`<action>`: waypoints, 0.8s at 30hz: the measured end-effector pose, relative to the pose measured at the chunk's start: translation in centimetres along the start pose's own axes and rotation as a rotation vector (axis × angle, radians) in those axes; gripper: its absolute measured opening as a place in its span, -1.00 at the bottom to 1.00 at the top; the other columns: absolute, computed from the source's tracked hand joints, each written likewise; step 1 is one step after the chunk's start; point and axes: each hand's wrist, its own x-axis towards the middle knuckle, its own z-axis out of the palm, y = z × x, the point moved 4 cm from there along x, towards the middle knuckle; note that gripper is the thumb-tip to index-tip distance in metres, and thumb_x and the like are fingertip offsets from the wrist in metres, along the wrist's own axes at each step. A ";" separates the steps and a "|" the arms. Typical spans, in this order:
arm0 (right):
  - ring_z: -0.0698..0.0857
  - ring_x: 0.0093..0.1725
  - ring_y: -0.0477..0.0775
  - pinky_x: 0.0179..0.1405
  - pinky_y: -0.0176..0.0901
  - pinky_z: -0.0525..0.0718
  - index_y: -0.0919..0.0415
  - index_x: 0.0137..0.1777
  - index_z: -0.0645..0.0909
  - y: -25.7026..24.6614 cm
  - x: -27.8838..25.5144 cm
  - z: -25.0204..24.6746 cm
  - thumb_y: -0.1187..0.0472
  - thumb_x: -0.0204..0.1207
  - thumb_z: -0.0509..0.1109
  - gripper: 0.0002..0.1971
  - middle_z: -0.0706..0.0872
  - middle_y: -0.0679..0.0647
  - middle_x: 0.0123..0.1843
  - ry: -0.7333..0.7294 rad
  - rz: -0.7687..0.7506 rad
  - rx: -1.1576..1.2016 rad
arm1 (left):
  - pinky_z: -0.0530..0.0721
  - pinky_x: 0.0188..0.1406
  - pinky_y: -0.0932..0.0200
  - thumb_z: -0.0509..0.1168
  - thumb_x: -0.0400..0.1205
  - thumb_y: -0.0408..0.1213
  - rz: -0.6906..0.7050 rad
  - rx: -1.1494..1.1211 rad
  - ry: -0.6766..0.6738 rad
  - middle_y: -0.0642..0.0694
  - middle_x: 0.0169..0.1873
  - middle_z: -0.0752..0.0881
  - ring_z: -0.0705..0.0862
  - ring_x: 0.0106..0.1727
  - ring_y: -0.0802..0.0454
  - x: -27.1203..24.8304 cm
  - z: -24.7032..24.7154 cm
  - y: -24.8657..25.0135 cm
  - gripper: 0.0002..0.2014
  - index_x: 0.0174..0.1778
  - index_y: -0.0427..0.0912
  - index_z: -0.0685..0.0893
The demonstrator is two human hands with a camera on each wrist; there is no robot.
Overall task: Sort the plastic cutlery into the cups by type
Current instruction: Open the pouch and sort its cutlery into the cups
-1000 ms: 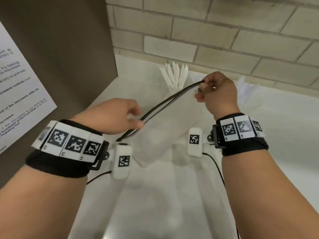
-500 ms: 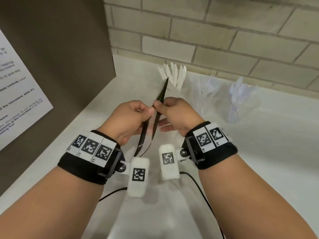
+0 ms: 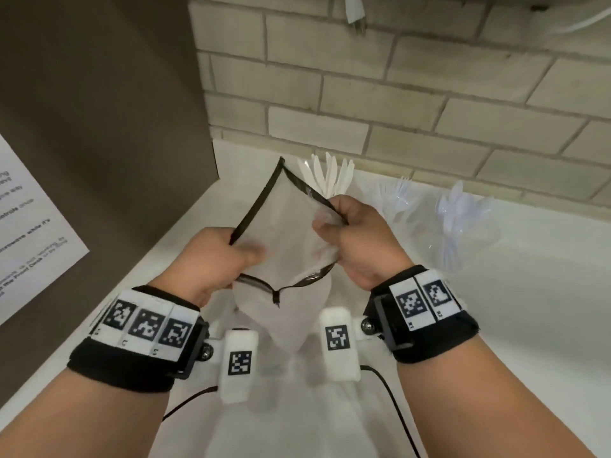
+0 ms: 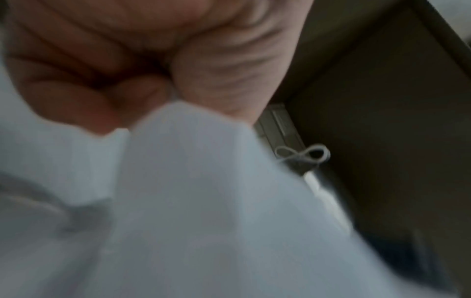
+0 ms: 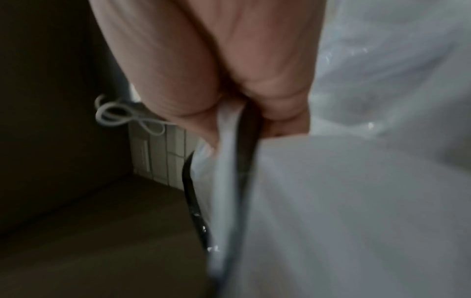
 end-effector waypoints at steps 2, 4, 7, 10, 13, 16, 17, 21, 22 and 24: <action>0.64 -0.16 0.07 -0.22 0.11 0.79 0.02 -0.10 0.55 -0.6 -0.2 0.0 0.36 0.59 0.25 -0.81 0.64 0.06 -0.15 -0.069 0.020 -0.025 | 0.80 -0.20 -0.06 0.35 0.61 -0.18 -0.013 0.013 0.063 -0.20 -0.13 0.81 0.78 -0.13 -0.17 0.8 -0.4 -0.6 -0.85 -0.01 -0.16 0.69; 0.63 -0.25 -0.01 -0.56 -0.28 0.63 0.00 0.06 0.45 -0.3 -0.3 0.0 0.32 0.64 0.17 -0.83 0.63 0.06 -0.12 -0.079 0.013 -0.247 | 0.80 -0.14 -0.19 0.20 0.69 -0.36 -0.132 -0.375 -0.047 -0.28 -0.11 0.82 0.82 -0.16 -0.21 1.0 0.1 -0.7 -0.82 0.14 -0.34 0.60; 0.58 -0.30 -0.04 -0.66 -0.37 0.49 -0.01 0.15 0.38 1.9 0.4 0.2 0.22 0.69 0.10 -0.86 0.59 0.03 -0.13 -0.097 0.056 -0.446 | 0.82 -0.23 -0.12 0.03 0.63 -0.57 -0.258 -0.887 -0.282 -0.41 0.02 0.71 0.82 -0.14 -0.26 0.2 0.9 0.6 -0.67 0.30 -0.51 0.50; 0.65 -0.14 0.00 -0.35 -0.18 0.66 0.13 0.25 0.47 2.8 0.9 -0.1 0.11 0.65 0.22 -0.77 0.64 0.02 -0.05 -0.014 0.212 -0.220 | 0.75 0.02 -0.18 0.15 0.50 -0.34 -0.260 -1.018 -0.474 -0.40 0.20 0.70 0.75 0.14 -0.28 -0.5 0.6 1.4 -0.57 0.25 -0.43 0.63; 0.74 0.08 0.04 -0.03 -0.05 0.75 -0.04 0.41 0.41 1.8 1.0 -0.2 0.38 0.49 0.44 -0.45 0.70 0.02 0.16 -0.090 0.073 0.036 | 0.76 -0.03 -0.06 0.28 0.54 -0.17 -0.254 -0.813 -0.417 -0.24 0.01 0.79 0.81 -0.09 -0.12 -0.7 1.0 0.3 -0.67 0.11 -0.28 0.73; 0.60 0.34 -0.10 0.34 -0.26 0.54 -0.28 0.31 0.52 0.0 0.2 1.0 0.75 0.30 0.20 -0.13 0.61 -0.20 0.27 -0.274 -0.199 0.038 | 0.82 -0.26 0.00 0.17 0.70 -0.21 -0.279 -0.784 -0.285 -0.20 0.07 0.77 0.80 -0.13 -0.08 -0.4 1.2 -0.6 -0.72 0.20 -0.25 0.66; 0.51 0.41 -0.18 0.41 -0.38 0.41 -0.25 0.20 0.62 0.0 0.1 1.4 0.74 0.28 0.15 -0.17 0.61 -0.21 0.27 -0.309 -0.232 -0.065 | 0.82 -0.27 0.00 0.11 0.72 -0.26 -0.284 -0.845 -0.271 -0.19 0.10 0.75 0.78 -0.09 -0.07 -0.4 1.2 -0.6 -0.73 0.19 -0.27 0.65; 0.40 0.49 -0.07 0.29 -0.47 0.30 -0.08 0.02 0.69 1.5 1.0 1.1 0.61 0.30 0.20 -0.43 0.52 -0.01 0.31 -0.214 -0.148 -0.697 | 0.80 -0.09 -0.10 0.06 0.58 -0.56 -0.241 -1.016 -0.291 -0.33 -0.05 0.76 0.80 -0.07 -0.21 -0.8 0.7 0.1 -0.71 -0.15 -0.38 0.72; 0.48 0.41 0.01 0.23 -0.41 0.39 0.00 0.17 0.65 1.5 1.4 0.7 0.57 0.33 0.25 -0.46 0.46 0.00 0.31 -0.140 -0.129 -0.755 | 0.74 0.10 -0.12 0.12 0.53 -0.51 -0.251 -1.026 -0.331 -0.37 0.06 0.76 0.77 0.08 -0.24 -1.1 0.9 0.2 -0.70 -0.03 -0.42 0.75; 0.53 0.33 0.01 0.18 -0.36 0.46 0.07 0.41 0.49 0.9 1.5 0.1 0.43 0.40 0.34 -0.44 0.36 -0.01 0.38 -0.031 -0.123 -0.725 | 0.63 0.25 -0.18 0.20 0.50 -0.26 -0.313 -1.021 -0.435 -0.34 0.26 0.69 0.68 0.27 -0.23 -2.0 1.6 -0.1 -0.52 0.31 -0.37 0.65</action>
